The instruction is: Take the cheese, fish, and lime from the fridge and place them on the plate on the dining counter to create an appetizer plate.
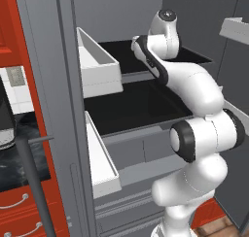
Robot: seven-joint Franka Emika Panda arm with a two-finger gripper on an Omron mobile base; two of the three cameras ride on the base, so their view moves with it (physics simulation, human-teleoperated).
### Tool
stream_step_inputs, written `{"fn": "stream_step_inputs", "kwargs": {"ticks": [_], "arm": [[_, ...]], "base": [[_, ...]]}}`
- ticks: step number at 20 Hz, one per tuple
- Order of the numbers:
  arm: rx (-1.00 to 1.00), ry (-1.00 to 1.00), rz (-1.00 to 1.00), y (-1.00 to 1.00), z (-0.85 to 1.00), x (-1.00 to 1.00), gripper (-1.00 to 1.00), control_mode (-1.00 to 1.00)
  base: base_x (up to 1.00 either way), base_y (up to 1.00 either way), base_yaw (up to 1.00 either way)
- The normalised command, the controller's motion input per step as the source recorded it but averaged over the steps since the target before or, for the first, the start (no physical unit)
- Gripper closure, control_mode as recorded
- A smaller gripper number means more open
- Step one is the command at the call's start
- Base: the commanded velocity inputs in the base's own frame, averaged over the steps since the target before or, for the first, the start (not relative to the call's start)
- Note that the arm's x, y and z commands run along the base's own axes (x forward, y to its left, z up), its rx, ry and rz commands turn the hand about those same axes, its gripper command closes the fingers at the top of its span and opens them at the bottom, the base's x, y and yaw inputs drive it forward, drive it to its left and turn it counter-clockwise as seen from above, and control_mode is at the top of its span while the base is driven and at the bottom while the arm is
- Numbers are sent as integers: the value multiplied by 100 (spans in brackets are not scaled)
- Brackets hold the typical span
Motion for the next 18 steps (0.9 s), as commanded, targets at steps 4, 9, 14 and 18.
{"fn": "stream_step_inputs", "kwargs": {"ticks": [4, 9, 14, 18], "arm": [[0, 0, 0, 0, -27, 45, -100, -100], [0, 2, -3, 0, -53, 9, -100, -100], [0, 4, -6, 0, -81, 1, -100, -100], [0, 0, -4, 0, -85, 27, 100, -100]], "base": [[0, 0, 0], [0, 0, 0], [0, 0, 0], [0, 0, 0]]}}
